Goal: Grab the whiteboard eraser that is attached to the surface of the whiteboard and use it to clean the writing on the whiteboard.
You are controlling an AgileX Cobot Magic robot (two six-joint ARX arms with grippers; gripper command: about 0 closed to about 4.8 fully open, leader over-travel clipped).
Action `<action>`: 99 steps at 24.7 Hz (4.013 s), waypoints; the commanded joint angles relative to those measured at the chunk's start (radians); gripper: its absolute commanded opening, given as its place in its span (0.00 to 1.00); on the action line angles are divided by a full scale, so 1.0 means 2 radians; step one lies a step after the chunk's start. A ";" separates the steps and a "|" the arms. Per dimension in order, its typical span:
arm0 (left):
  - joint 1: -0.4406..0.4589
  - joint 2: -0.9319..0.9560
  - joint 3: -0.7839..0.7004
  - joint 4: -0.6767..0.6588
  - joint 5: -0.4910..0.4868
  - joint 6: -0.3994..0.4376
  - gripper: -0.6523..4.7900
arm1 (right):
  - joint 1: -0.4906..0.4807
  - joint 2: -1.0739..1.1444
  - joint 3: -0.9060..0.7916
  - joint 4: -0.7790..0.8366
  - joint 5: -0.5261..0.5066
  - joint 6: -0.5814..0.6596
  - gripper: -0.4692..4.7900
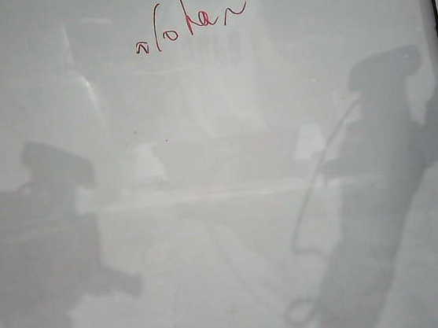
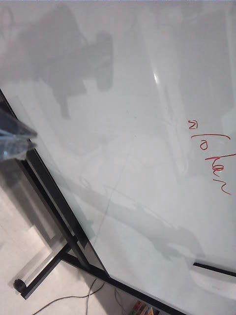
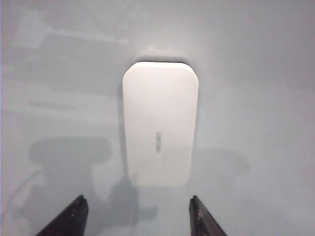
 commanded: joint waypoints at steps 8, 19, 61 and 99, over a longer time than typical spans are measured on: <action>-0.001 0.000 0.001 0.006 -0.001 0.000 0.11 | 0.001 0.119 -0.034 0.190 0.014 0.017 0.64; 0.000 0.000 0.001 0.006 -0.001 0.000 0.11 | 0.046 0.201 -0.033 0.276 0.072 0.017 0.73; -0.001 0.000 0.001 0.006 -0.001 -0.001 0.11 | 0.065 0.313 0.005 0.342 0.149 -0.030 0.70; -0.001 0.000 0.001 0.006 -0.001 -0.001 0.11 | 0.062 0.324 0.019 0.340 0.120 -0.069 0.73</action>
